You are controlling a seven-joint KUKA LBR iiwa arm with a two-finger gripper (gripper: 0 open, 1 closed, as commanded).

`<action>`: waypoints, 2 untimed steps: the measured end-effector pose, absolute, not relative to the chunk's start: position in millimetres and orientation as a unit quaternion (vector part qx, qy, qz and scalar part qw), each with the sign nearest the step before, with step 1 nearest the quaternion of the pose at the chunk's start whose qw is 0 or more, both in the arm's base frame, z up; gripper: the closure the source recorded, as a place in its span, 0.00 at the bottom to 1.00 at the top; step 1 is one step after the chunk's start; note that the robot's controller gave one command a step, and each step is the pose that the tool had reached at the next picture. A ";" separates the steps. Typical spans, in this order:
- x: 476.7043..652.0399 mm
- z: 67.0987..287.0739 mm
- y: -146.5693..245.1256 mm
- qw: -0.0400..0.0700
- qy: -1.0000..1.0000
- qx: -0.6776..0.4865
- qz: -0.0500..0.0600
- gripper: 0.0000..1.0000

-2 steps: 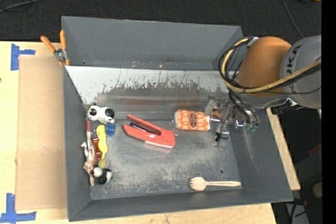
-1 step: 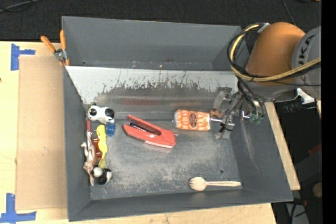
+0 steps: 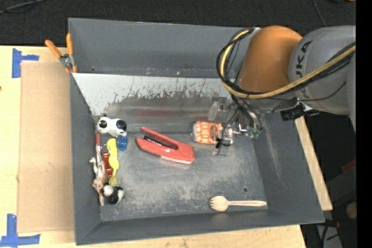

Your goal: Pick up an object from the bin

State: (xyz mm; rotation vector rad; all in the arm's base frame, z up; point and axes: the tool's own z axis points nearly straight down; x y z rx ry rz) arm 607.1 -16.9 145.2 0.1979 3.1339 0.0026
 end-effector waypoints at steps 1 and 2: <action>601.6 167.4 -27.3 0.002 0.996 0.084 0.001 0.00; 613.1 123.0 -38.3 0.004 0.997 0.074 0.001 0.00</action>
Offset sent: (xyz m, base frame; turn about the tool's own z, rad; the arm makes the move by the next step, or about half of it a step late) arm 0.0110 -0.0227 -0.0680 -0.0078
